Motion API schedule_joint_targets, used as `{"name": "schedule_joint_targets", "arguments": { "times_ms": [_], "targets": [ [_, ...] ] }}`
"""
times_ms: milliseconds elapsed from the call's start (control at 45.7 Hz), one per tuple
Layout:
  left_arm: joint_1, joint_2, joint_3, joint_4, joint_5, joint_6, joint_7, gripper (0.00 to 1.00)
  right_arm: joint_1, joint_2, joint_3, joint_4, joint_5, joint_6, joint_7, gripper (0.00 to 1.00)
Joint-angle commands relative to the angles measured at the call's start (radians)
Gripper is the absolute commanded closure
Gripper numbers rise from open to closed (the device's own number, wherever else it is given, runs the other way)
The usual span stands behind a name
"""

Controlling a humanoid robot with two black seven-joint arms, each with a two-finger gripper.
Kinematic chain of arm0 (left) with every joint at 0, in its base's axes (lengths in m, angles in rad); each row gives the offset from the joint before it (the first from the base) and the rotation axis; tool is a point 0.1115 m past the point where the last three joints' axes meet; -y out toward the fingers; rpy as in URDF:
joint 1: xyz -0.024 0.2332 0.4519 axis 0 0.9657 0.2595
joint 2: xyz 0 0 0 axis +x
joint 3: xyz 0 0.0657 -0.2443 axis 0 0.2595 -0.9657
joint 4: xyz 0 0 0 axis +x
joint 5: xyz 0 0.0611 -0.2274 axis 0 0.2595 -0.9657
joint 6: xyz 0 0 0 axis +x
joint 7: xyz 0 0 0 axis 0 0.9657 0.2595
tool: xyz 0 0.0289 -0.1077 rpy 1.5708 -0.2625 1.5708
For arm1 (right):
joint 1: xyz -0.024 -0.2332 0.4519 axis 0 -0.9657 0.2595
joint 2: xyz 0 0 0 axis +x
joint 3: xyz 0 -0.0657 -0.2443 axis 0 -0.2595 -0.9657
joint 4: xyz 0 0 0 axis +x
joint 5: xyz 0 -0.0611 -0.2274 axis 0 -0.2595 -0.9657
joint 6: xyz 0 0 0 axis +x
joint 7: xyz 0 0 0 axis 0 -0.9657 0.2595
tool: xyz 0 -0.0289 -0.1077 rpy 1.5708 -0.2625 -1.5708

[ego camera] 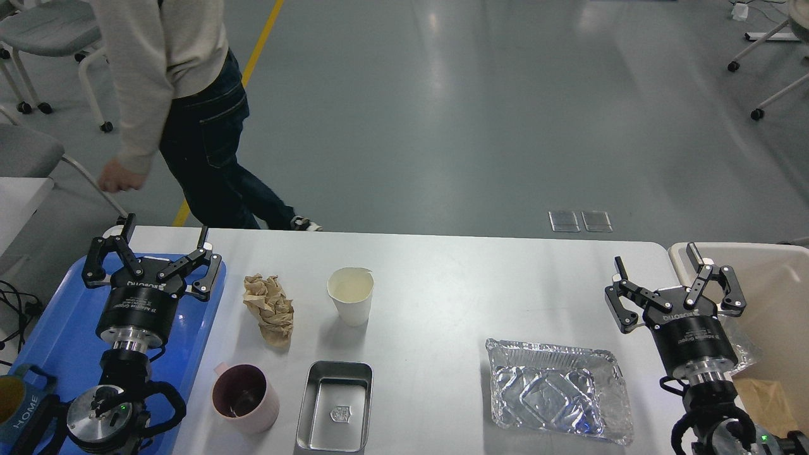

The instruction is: Tidy desktop

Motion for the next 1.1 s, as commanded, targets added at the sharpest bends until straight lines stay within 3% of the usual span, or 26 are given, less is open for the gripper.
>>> {"name": "schedule_joint_targets", "arguments": {
  "times_ms": [0,131,394,745,964,1073],
  "targets": [
    [0.001,0.014,0.003,0.006,0.000,-0.010,0.017,0.04,0.009,0.005,0.003,0.000,0.000,0.000,0.000,0.00],
    [0.001,0.032,0.034,0.012,0.011,-0.017,0.055,0.04,0.011,0.009,0.008,0.000,0.000,0.008,0.002,0.00],
    [0.004,0.040,0.037,0.029,0.009,-0.013,0.026,0.04,0.011,0.002,0.011,0.000,0.000,0.020,0.000,0.00],
    [0.014,0.021,-0.009,0.036,0.022,-0.019,0.020,0.04,0.002,0.005,0.015,0.000,0.000,0.035,0.002,0.00],
    [0.021,0.133,-0.002,0.038,0.247,-0.023,0.021,0.04,-0.004,0.007,0.035,0.000,0.000,0.037,0.002,0.00],
    [0.018,0.120,0.011,0.026,0.327,-0.013,0.021,0.04,-0.007,0.007,0.035,0.000,0.000,0.037,0.002,0.00]
  ]
}}
